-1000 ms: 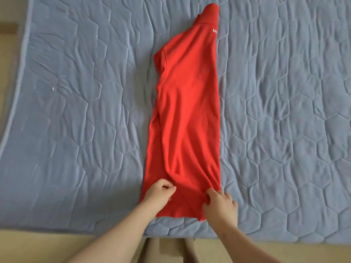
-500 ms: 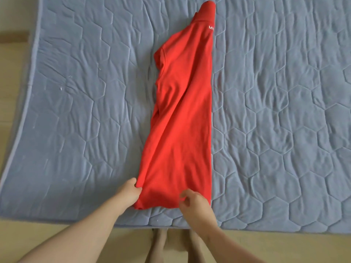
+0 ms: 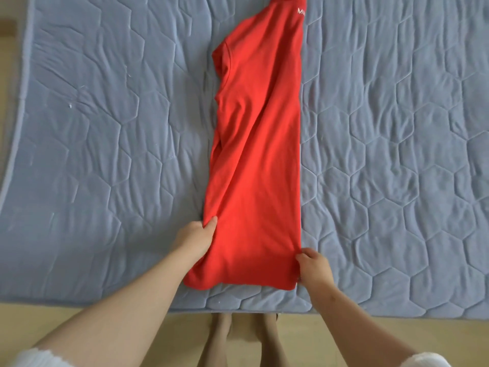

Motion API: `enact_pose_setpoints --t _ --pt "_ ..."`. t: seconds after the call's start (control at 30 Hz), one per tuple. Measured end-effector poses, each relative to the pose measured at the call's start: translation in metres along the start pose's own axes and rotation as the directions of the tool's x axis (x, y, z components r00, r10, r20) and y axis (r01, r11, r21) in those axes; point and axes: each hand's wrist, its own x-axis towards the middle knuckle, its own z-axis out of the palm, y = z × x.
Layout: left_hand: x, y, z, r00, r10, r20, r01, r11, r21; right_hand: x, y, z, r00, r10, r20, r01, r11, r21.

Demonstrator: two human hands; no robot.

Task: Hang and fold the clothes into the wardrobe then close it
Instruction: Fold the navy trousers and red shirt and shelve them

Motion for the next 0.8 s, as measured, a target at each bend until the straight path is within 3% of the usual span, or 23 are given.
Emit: enact_pose_setpoints --t 0.03,0.07,0.2,0.33,0.4,0.5,0.57,0.63,0.7,0.8 --pt "-0.004 -0.003 -0.003 0.999 0.000 -0.033 0.004 0.994 0.112 -0.001 0.001 -0.003 0.999 0.041 0.025 -0.041 0.999 0.018" --pt "-0.007 -0.004 -0.005 0.999 0.002 -0.040 0.002 0.995 0.104 -0.002 0.001 -0.006 0.996 0.073 0.050 -0.073 0.997 0.003" --pt "-0.010 0.015 -0.010 0.988 0.150 -0.036 -0.154 0.944 -0.292 0.001 -0.012 -0.013 0.990 0.102 0.098 -0.092 0.990 -0.105" --pt "0.012 0.070 -0.021 0.988 0.103 -0.114 -0.152 0.765 -0.626 0.005 -0.016 -0.010 0.994 0.018 0.111 0.007 0.976 -0.217" --pt "0.029 0.096 -0.029 0.984 0.095 -0.152 -0.167 0.793 -0.586 0.009 -0.011 -0.010 0.992 0.005 0.126 0.025 0.972 -0.235" --pt "0.048 0.119 -0.040 0.966 0.159 -0.204 -0.218 0.924 -0.315 0.015 -0.004 -0.012 0.992 0.004 0.129 0.030 0.967 -0.254" --pt "0.056 0.119 -0.050 0.917 0.160 -0.366 -0.223 0.965 -0.138 0.018 -0.003 -0.014 0.991 0.015 0.131 0.021 0.963 -0.268" --pt "0.063 0.112 -0.056 0.858 0.083 -0.507 -0.180 0.973 -0.145 0.022 -0.003 -0.014 0.991 0.023 0.133 0.014 0.962 -0.273" --pt "0.067 0.105 -0.054 0.888 0.015 -0.459 -0.163 0.945 -0.284 0.023 -0.003 -0.013 0.991 0.024 0.132 0.014 0.960 -0.279" --pt "0.059 0.095 -0.038 0.985 0.007 -0.170 -0.091 0.867 -0.489 0.025 -0.001 -0.009 0.997 -0.024 0.077 0.038 0.982 -0.184"
